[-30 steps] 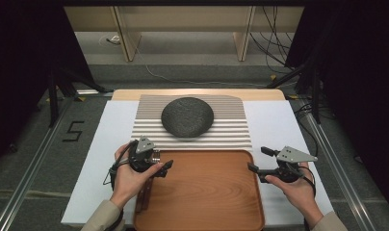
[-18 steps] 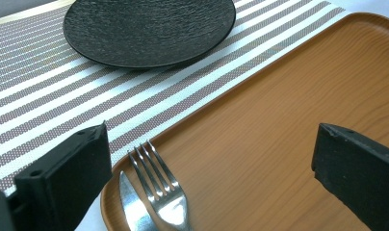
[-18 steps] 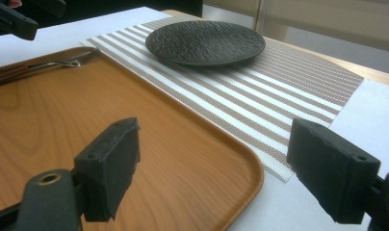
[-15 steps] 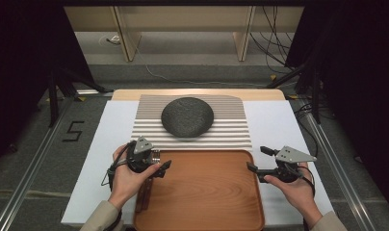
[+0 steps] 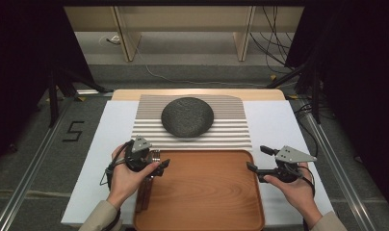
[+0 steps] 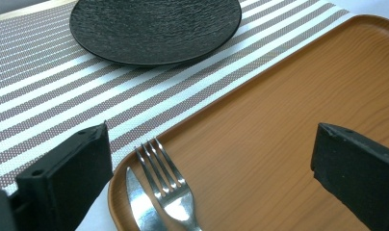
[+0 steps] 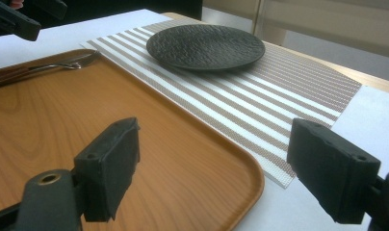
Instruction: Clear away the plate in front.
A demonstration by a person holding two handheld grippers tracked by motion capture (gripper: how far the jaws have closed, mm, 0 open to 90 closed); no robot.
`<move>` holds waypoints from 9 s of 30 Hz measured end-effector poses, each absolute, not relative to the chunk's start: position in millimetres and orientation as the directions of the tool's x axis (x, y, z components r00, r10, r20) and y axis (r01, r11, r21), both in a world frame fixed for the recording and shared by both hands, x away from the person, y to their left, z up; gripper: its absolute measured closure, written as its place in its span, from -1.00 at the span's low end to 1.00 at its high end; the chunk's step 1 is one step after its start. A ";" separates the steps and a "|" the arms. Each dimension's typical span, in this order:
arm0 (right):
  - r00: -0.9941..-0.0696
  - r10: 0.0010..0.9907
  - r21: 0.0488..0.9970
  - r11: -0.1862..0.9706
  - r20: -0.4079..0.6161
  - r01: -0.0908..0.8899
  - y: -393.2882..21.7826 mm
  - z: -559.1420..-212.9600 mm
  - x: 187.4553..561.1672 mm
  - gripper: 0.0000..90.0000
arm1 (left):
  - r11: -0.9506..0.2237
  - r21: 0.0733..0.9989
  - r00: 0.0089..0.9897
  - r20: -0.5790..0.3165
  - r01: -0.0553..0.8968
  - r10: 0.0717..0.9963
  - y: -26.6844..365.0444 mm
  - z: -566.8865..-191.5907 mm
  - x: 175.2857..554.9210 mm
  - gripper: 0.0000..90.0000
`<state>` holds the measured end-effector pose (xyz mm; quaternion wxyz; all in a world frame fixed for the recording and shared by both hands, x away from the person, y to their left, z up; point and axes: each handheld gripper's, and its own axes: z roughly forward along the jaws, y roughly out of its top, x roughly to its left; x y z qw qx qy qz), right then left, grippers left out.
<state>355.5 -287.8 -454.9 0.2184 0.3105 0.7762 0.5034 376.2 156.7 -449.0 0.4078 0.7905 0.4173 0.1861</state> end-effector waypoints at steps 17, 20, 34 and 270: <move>-0.710 0.703 0.915 0.306 -0.033 0.261 -285.8 -453.7 356.3 -0.56 | -0.295 0.784 0.568 -0.088 0.546 0.818 161.9 -446.5 402.8 -0.95; -0.712 0.702 0.915 0.308 -0.034 0.259 -285.5 -453.7 356.3 -0.56 | -0.292 0.777 0.564 -0.096 0.558 0.820 162.0 -444.9 412.0 -0.94; -0.711 0.703 0.916 0.306 -0.033 0.260 -286.2 -453.5 356.3 -0.56 | -0.267 0.727 0.520 -0.143 0.632 0.842 158.8 -441.4 465.7 -0.83; -0.726 0.687 0.906 0.326 -0.031 0.270 -281.4 -456.8 359.1 -0.56 | -0.935 0.053 0.566 0.808 -0.350 -0.166 51.3 -459.5 238.0 0.94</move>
